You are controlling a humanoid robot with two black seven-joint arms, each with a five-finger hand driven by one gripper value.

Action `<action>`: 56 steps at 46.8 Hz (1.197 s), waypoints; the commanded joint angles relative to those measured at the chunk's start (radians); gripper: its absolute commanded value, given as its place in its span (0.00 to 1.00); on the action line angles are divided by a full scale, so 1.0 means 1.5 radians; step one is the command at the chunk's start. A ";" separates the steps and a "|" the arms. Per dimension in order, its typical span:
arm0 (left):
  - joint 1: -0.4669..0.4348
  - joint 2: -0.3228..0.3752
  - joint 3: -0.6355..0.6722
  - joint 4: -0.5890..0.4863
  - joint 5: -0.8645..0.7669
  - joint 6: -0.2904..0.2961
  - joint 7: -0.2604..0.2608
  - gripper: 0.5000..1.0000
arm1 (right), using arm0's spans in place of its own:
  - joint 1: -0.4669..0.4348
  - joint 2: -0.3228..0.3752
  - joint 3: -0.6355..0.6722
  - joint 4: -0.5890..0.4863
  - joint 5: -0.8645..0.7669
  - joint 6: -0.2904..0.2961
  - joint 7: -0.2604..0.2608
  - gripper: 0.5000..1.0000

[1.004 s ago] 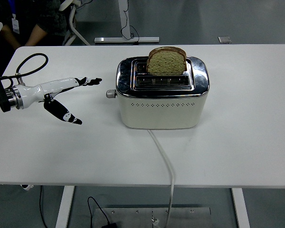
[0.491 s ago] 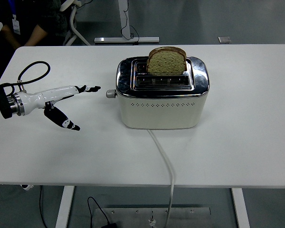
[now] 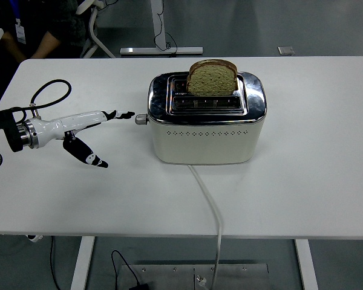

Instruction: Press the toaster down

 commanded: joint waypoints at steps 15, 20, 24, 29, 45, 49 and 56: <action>0.002 -0.006 0.008 0.001 0.000 0.001 0.001 1.00 | 0.000 0.000 0.000 0.000 0.000 0.000 0.000 1.00; 0.002 -0.006 0.011 0.002 0.000 0.008 0.001 1.00 | 0.000 0.000 0.000 0.000 0.000 0.000 0.000 1.00; 0.002 -0.010 0.016 0.003 0.000 0.015 0.001 1.00 | 0.000 0.000 0.000 0.000 0.000 0.000 0.000 1.00; 0.002 -0.015 0.020 0.006 0.000 0.017 0.002 1.00 | 0.000 0.000 0.000 0.001 0.000 0.000 0.000 1.00; 0.003 -0.024 0.021 0.012 0.000 0.018 0.003 1.00 | 0.000 0.000 0.000 0.000 0.000 0.000 0.000 1.00; 0.003 -0.025 0.021 0.017 0.000 0.018 0.003 1.00 | 0.000 0.000 0.000 0.000 0.000 0.000 0.000 1.00; 0.002 -0.027 0.031 0.021 0.000 0.020 0.003 1.00 | 0.000 0.000 0.000 0.000 0.000 0.000 0.000 1.00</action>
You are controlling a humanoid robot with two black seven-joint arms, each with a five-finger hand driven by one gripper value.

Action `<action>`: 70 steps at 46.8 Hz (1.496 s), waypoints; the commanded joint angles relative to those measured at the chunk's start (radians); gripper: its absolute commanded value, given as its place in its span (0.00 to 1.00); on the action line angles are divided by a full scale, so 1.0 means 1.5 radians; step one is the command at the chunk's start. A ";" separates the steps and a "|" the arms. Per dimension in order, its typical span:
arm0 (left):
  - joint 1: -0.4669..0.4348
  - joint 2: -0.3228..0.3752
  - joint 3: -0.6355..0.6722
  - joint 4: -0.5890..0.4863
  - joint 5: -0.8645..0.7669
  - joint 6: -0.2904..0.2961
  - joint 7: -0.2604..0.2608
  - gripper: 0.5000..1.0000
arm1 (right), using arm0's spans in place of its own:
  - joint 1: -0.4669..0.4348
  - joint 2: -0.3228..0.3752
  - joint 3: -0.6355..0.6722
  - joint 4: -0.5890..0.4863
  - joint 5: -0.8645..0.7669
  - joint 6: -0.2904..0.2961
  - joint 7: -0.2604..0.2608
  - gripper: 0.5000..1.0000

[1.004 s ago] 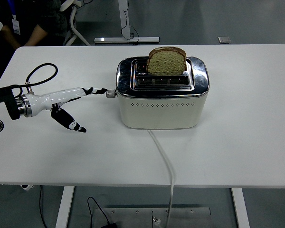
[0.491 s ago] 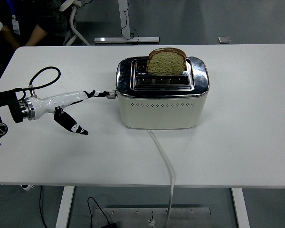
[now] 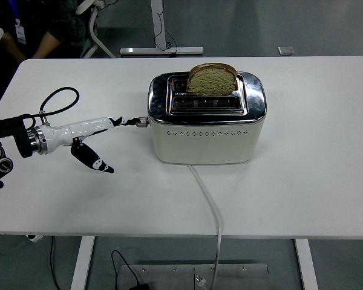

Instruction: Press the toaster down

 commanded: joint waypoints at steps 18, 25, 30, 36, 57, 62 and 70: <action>-0.001 -0.020 0.024 0.012 -0.001 0.012 0.000 1.00 | 0.000 0.000 0.000 0.000 0.000 0.000 0.000 1.00; 0.000 -0.031 0.024 0.034 -0.001 0.012 0.000 1.00 | 0.000 0.000 0.000 0.001 0.000 0.000 0.000 1.00; 0.005 -0.032 0.024 0.041 -0.001 0.012 0.001 1.00 | 0.000 0.000 0.000 0.000 0.000 0.000 0.000 1.00; 0.008 -0.033 0.024 0.042 -0.001 0.012 0.000 1.00 | 0.000 0.000 0.000 0.001 0.000 0.000 0.000 1.00; 0.018 -0.041 0.025 0.043 -0.001 0.012 0.000 1.00 | 0.000 0.000 0.000 0.000 0.000 0.000 0.000 1.00; 0.021 -0.041 0.025 0.053 -0.001 0.013 0.000 1.00 | 0.000 0.000 0.000 0.000 0.000 0.000 0.000 1.00; 0.023 -0.040 0.025 0.064 -0.001 0.013 0.000 1.00 | 0.000 0.000 0.000 0.001 0.000 0.000 0.000 1.00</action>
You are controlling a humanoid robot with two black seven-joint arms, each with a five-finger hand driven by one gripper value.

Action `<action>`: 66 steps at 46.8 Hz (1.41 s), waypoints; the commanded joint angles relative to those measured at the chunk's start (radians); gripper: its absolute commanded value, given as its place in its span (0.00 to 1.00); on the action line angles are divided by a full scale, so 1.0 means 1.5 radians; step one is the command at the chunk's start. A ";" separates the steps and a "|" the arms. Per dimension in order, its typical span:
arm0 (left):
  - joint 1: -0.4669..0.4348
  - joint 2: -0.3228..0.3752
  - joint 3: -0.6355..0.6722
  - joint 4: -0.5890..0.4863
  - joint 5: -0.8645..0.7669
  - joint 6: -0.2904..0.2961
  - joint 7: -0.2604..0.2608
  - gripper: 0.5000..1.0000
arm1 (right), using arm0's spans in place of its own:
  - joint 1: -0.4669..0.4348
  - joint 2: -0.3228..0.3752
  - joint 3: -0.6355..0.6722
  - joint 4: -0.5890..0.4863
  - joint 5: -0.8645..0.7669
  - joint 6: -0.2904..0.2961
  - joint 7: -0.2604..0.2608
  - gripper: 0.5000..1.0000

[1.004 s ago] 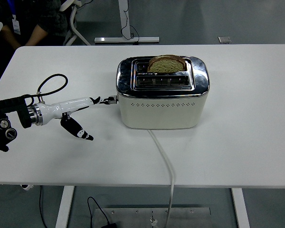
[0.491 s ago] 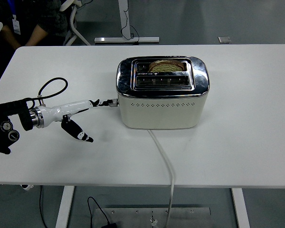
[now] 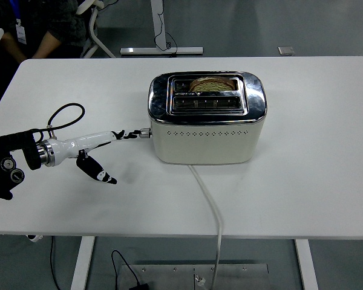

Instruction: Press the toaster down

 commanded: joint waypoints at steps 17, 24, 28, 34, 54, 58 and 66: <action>0.011 0.008 -0.002 0.004 -0.010 0.000 -0.002 1.00 | 0.000 0.000 0.000 0.001 0.000 0.000 0.000 1.00; 0.002 0.015 -0.005 0.004 -0.079 -0.003 -0.003 1.00 | 0.000 0.000 0.000 0.000 0.000 0.000 0.000 1.00; -0.008 0.034 -0.004 0.018 -0.162 -0.006 -0.003 1.00 | 0.000 0.000 0.000 0.001 0.000 0.000 0.000 1.00; -0.033 0.048 -0.004 0.023 -0.234 -0.008 -0.003 1.00 | 0.000 0.000 0.000 0.000 0.000 0.000 0.000 1.00; -0.082 0.061 -0.005 0.055 -0.454 -0.003 -0.002 1.00 | 0.000 0.000 0.000 0.000 0.000 0.000 0.000 1.00; -0.083 0.055 -0.007 0.073 -0.512 0.001 -0.003 1.00 | 0.000 0.000 0.000 0.000 0.000 0.000 0.000 1.00; -0.084 0.012 -0.011 0.118 -0.626 0.003 -0.003 1.00 | 0.000 0.000 0.000 0.000 0.000 0.000 0.000 1.00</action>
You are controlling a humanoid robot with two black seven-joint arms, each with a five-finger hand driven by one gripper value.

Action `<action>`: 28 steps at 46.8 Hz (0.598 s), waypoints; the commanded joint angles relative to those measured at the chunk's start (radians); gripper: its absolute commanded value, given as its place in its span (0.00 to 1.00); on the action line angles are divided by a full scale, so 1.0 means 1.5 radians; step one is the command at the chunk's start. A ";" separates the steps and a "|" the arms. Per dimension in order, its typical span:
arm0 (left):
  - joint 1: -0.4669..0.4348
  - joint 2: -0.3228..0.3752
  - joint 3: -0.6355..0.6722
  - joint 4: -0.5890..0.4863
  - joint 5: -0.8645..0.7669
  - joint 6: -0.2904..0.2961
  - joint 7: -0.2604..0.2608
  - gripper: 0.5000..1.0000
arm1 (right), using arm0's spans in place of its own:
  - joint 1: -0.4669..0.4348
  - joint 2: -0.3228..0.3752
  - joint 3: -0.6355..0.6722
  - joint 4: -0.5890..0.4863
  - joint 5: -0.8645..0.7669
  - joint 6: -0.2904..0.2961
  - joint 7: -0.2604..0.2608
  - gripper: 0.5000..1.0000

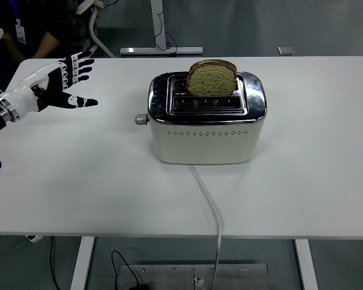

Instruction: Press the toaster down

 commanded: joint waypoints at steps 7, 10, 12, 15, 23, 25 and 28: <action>-0.004 -0.072 -0.024 0.071 -0.101 0.038 -0.001 1.00 | 0.000 0.000 0.000 0.000 0.000 0.000 0.000 1.00; -0.004 -0.093 -0.039 0.091 -0.121 0.052 -0.003 1.00 | 0.000 0.000 0.000 0.001 0.000 0.000 0.000 1.00; -0.003 -0.110 -0.051 0.103 -0.135 0.052 -0.003 1.00 | 0.000 0.000 0.000 0.000 0.000 0.000 0.000 1.00; 0.002 -0.130 -0.068 0.117 -0.160 0.053 -0.004 1.00 | 0.000 0.000 0.000 0.001 0.000 0.000 0.000 1.00; 0.012 -0.178 -0.085 0.167 -0.224 0.053 -0.008 1.00 | 0.000 0.000 0.000 0.001 0.000 0.000 0.000 1.00; 0.018 -0.185 -0.085 0.183 -0.240 0.052 -0.008 1.00 | 0.000 0.000 0.000 0.000 0.000 0.000 0.000 1.00; 0.022 -0.192 -0.086 0.199 -0.264 0.052 -0.008 1.00 | 0.000 0.000 0.000 0.000 0.000 0.000 0.000 1.00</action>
